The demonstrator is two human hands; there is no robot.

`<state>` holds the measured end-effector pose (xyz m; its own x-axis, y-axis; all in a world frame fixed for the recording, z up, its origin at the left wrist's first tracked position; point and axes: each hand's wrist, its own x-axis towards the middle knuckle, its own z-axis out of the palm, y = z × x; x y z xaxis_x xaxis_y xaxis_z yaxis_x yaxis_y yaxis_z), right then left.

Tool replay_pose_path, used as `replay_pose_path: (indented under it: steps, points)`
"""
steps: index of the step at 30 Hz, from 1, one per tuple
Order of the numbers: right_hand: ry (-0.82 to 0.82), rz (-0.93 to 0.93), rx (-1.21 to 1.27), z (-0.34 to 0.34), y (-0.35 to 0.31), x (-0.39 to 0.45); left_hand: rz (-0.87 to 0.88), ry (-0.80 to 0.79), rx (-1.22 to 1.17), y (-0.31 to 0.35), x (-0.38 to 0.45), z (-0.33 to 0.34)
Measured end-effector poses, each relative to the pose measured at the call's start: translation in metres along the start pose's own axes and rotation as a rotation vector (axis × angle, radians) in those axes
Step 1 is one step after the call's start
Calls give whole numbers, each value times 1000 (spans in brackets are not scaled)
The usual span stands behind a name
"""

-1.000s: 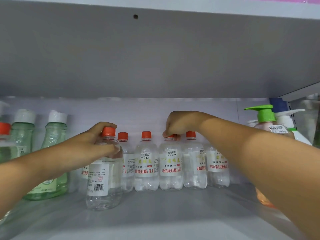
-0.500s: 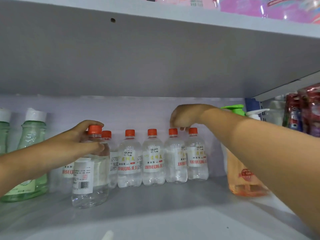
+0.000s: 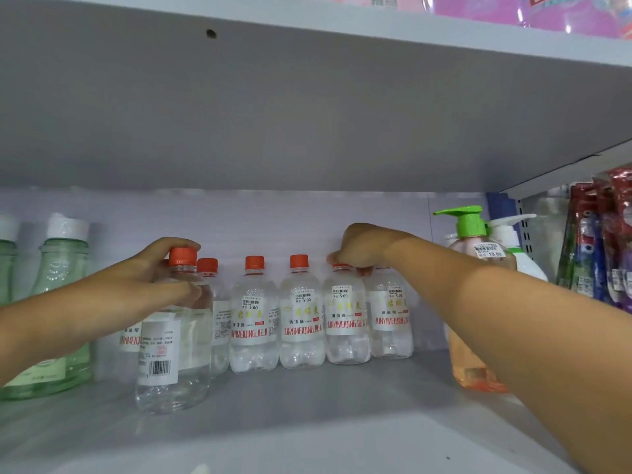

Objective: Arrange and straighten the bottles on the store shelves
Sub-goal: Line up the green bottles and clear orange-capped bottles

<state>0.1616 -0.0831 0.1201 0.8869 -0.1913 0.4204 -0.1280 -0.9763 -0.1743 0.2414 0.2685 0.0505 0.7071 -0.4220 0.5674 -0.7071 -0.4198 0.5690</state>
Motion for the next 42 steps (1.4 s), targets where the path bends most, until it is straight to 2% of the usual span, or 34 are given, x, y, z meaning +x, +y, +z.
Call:
replay_pose_path:
  steps: [12,15,18,20,22,24,27,35,37,39,41,42]
  points:
    - [25,-2,75,7,1,-8,7,-25,6,-19,14,-5]
    - [167,24,98,-4,5,-8,-3,-29,-2,-21,16,-5]
    - [283,128,-1,-15,11,-8,-4,-17,-2,-22,16,-5]
    - [226,222,-93,-12,14,-12,-6,-14,-10,-22,15,-4]
    - [102,276,-193,-4,14,-15,-14,-20,-6,-20,14,-4]
    - [3,254,-278,-1,15,-19,-19,-21,-2,-18,12,-3]
    - [72,205,-275,0,18,-18,-18,-19,-7,-14,10,-2]
    - [83,276,-247,7,17,-14,-42,-5,16,9,-6,3]
    - [134,274,-236,6,18,-16,-38,-5,35,26,-19,7]
    - [251,264,-200,-1,11,-24,-62,-26,106,49,-35,9]
    - [381,174,-114,-9,-4,-34,-68,5,233,71,-48,4]
    - [420,92,-33,-11,-14,-37,-36,72,247,81,-57,-3]
